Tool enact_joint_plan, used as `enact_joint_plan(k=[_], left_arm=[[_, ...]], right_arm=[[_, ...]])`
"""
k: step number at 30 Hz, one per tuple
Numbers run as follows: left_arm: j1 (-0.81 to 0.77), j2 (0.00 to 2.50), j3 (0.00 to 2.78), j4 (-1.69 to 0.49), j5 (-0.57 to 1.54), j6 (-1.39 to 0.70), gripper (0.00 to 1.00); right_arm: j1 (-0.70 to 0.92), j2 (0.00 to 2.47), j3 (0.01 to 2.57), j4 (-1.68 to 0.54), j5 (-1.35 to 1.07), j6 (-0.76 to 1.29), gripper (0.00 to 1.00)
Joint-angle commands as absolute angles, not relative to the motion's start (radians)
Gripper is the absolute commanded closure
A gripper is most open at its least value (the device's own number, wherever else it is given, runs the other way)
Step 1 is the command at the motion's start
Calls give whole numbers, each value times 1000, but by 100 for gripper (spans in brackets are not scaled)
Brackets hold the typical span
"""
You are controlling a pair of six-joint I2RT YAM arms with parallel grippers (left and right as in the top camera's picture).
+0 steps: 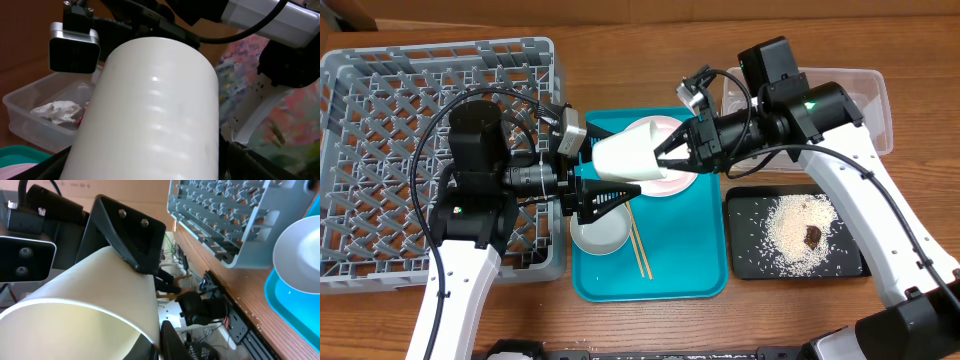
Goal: Sort waste into correct bins and load items into the dishwasher
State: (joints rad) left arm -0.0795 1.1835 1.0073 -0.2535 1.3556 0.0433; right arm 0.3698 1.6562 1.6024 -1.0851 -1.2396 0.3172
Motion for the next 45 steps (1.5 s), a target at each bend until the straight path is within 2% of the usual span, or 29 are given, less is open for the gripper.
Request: enact_joint_plan(k=[1,3,11,17,18,19,20,23,26,29,31,34,36,40,42,45], left_arm=[[-95,1189,1024,-249,1388,38,18],[-95,1189,1024,-249,1388,38,22],[-95,1189,1024,-248,1386,38,24],[-94,1189,1024,-240,1380,38,29],[-94,1189,1024,-236,1380,38,34],[-94,1189,1024,-234,1376,38,41],[-94,1189,1024,-234,1365,38,43],[-94,1189,1024,-234,1350,37,45],[-92,1189,1024,-235,1349,37,45],[-92,1189,1024,-256,1292,37,44],[-91,1189,1024,-301,1209,38,43],[-65,1189,1024,-472,938,38,46],[-35,1189,1024,-559,807,38,53],[72,1180,1034,-751,526,37,85],[152,1168,1048,-844,413,37,96],[267,1156,1063,-921,303,5,96]], right_arm=[[381,1652,1603,-1081,-1282,310,96],[381,1652,1603,-1084,-1282,310,96],[381,1652,1603,-1110,-1281,310,96],[381,1652,1603,-1113,-1281,307,96],[381,1652,1603,-1113,-1277,306,95],[381,1652,1603,-1113,-1273,305,93],[381,1652,1603,-1113,-1273,306,91],[381,1652,1603,-1113,-1262,306,87],[381,1652,1603,-1116,-1212,307,78],[377,1652,1603,-1153,-1058,307,67],[369,1652,1603,-1191,-928,310,63],[319,1651,1604,-1309,-495,375,62],[290,1649,1608,-1365,-334,376,62],[208,1626,1618,-1461,-54,374,62],[160,1608,1618,-1480,12,368,62],[91,1587,1618,-1497,29,331,62]])
